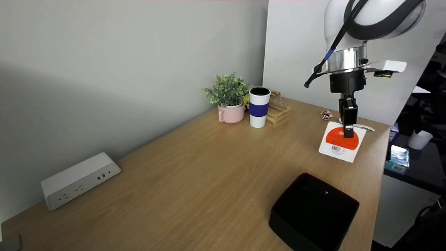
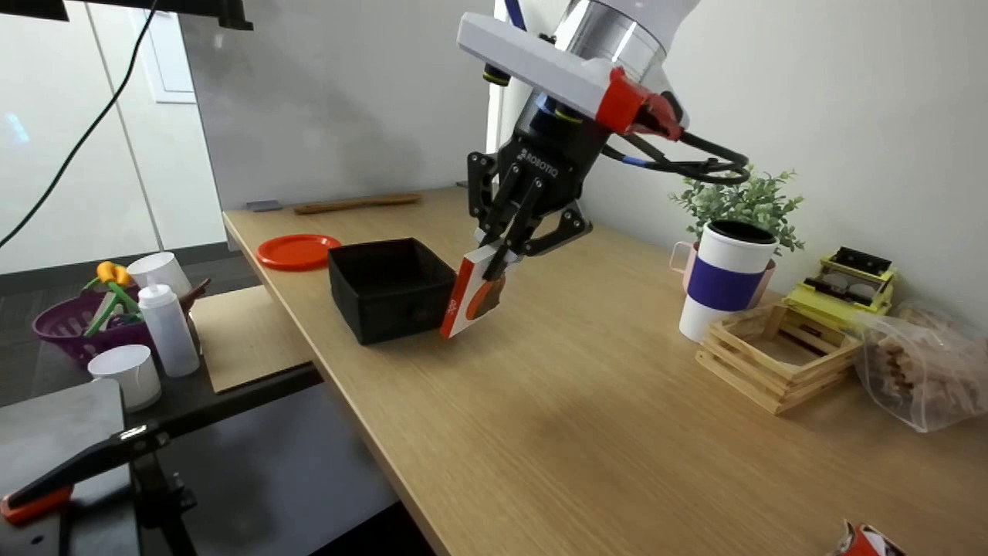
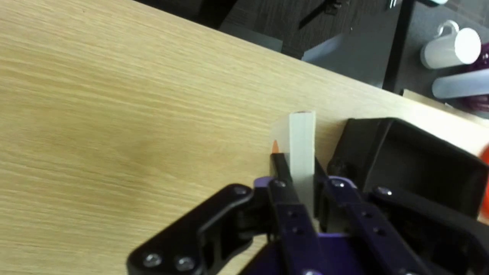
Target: Put the alphabet booklet on the table
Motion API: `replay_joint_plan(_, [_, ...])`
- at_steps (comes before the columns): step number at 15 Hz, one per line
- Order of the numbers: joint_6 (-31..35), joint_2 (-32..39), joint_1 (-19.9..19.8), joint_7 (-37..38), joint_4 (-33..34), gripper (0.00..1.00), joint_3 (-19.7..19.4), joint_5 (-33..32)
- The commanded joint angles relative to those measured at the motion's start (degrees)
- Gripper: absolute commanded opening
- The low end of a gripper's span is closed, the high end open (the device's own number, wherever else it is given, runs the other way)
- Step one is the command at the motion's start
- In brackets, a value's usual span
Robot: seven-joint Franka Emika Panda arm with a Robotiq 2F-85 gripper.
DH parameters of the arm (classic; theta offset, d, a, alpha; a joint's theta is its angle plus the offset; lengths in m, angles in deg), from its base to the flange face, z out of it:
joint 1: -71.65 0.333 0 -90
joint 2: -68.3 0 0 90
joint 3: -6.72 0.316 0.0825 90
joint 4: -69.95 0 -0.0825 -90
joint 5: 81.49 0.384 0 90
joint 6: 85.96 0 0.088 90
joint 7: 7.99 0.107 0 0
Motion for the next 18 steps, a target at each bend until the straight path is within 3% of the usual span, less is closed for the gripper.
replay_joint_plan(1, [4.1, 0.3, -2.2, 1.9, 0.3, 0.04, 0.1, 4.1])
replay_joint_plan(5, [3.1, 0.0, -2.3, 7.6, 0.4, 0.04, -0.7, 1.7])
replay_joint_plan(12, [3.6, -2.3, -0.6, 28.3, -0.4, 0.04, -1.8, -6.3])
replay_joint_plan(18, [4.3, -1.0, -1.2, 26.5, 0.7, 0.04, -1.0, -5.0])
